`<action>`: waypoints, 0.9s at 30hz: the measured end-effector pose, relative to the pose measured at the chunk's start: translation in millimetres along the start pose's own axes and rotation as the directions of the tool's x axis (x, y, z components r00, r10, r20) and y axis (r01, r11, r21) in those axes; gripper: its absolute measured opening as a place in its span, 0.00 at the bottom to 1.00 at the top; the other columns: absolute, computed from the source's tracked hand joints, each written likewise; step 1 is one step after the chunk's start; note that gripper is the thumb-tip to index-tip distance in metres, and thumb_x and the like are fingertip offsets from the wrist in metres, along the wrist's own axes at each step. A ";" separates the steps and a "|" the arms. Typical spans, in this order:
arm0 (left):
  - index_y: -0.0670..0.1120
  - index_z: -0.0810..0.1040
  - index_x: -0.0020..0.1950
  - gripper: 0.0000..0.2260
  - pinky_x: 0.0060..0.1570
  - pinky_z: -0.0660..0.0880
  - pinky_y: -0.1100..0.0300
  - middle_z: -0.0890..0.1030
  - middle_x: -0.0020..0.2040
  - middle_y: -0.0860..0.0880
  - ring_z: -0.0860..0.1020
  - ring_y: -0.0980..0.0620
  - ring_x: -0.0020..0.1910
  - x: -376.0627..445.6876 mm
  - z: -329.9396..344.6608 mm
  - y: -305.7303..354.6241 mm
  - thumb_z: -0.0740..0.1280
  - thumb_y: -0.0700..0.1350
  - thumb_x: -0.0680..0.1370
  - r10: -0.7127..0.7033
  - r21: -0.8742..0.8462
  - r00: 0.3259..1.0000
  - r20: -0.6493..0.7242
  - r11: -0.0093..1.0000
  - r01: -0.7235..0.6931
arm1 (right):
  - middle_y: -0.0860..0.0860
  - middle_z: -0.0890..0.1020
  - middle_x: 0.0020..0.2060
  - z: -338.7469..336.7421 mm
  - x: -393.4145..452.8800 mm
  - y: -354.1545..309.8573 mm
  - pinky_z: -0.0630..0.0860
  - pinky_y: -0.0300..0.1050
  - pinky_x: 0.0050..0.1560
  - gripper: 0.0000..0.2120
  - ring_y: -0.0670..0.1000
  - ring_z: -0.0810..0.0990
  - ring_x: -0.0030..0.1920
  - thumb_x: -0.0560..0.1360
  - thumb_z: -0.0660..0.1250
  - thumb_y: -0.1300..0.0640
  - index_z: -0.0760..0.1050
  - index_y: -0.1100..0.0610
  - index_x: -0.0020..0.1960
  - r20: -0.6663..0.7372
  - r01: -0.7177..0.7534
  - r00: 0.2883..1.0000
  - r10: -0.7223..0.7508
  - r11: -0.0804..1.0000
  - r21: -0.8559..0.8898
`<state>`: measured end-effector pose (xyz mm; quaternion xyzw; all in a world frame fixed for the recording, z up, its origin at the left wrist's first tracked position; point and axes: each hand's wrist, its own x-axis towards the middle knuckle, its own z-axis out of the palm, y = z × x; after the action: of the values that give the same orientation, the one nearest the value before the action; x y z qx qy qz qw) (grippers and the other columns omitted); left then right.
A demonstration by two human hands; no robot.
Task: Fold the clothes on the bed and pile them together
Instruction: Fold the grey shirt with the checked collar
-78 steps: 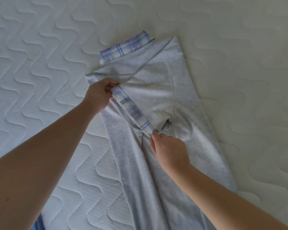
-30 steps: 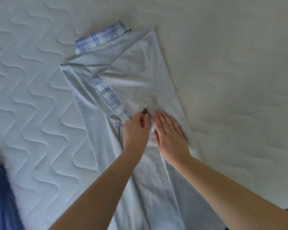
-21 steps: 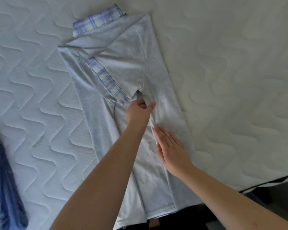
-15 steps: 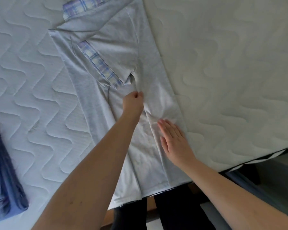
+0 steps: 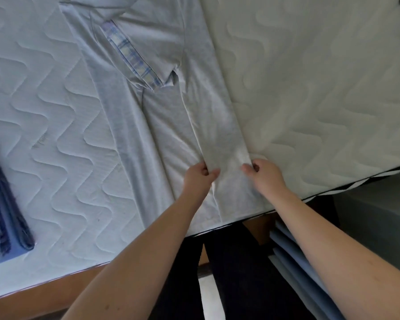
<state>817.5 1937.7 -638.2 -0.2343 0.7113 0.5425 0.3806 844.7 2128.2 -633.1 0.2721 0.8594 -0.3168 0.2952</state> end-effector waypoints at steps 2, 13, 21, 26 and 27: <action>0.52 0.81 0.50 0.08 0.46 0.80 0.60 0.86 0.44 0.55 0.84 0.57 0.45 -9.5 8.0 -13.3 0.73 0.42 0.74 -0.015 -0.001 1.000 0.018 1.000 0.015 | 0.51 0.78 0.35 1.1 -7.3 11.2 0.66 0.46 0.35 0.14 0.56 0.78 0.39 0.79 0.63 0.46 0.76 0.56 0.43 -0.015 0.001 1.000 -0.001 1.000 0.026; 0.41 0.77 0.65 0.14 0.57 0.79 0.49 0.82 0.58 0.44 0.81 0.46 0.54 -54.9 48.1 -67.8 0.67 0.44 0.80 -0.193 -0.086 0.973 0.123 0.975 0.204 | 0.57 0.83 0.48 11.6 -71.4 74.0 0.79 0.59 0.55 0.06 0.59 0.82 0.50 0.80 0.63 0.55 0.77 0.56 0.48 0.052 -0.207 0.978 0.203 0.895 0.396; 0.44 0.77 0.60 0.11 0.44 0.82 0.58 0.84 0.47 0.49 0.84 0.53 0.41 -69.3 49.6 -76.8 0.65 0.48 0.81 -0.177 -0.119 0.980 0.092 0.975 0.187 | 0.51 0.72 0.58 21.5 -75.8 64.2 0.69 0.42 0.58 0.32 0.49 0.72 0.58 0.69 0.71 0.64 0.65 0.54 0.71 0.124 0.060 0.989 -0.077 0.989 0.134; 0.50 0.79 0.49 0.01 0.51 0.81 0.54 0.85 0.47 0.47 0.84 0.47 0.48 -64.8 35.5 -72.2 0.68 0.45 0.79 -0.077 -0.158 0.996 -0.039 0.985 0.070 | 0.57 0.69 0.63 38.6 -83.8 64.8 0.68 0.46 0.65 0.35 0.55 0.69 0.63 0.70 0.74 0.61 0.63 0.56 0.73 -0.061 0.111 0.992 -0.108 0.992 0.059; 0.49 0.79 0.50 0.02 0.50 0.81 0.55 0.85 0.47 0.47 0.84 0.48 0.49 -63.3 34.3 -68.9 0.67 0.43 0.80 -0.091 -0.208 0.996 -0.025 0.975 0.083 | 0.57 0.69 0.63 40.8 -86.9 65.4 0.68 0.47 0.66 0.33 0.55 0.70 0.63 0.71 0.72 0.62 0.63 0.56 0.73 -0.098 0.116 0.989 -0.108 0.991 0.073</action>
<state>916.8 1944.5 -632.9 -0.3128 0.6464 0.5923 0.3654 960.1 2117.6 -624.6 0.2494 0.8731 -0.3534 0.2251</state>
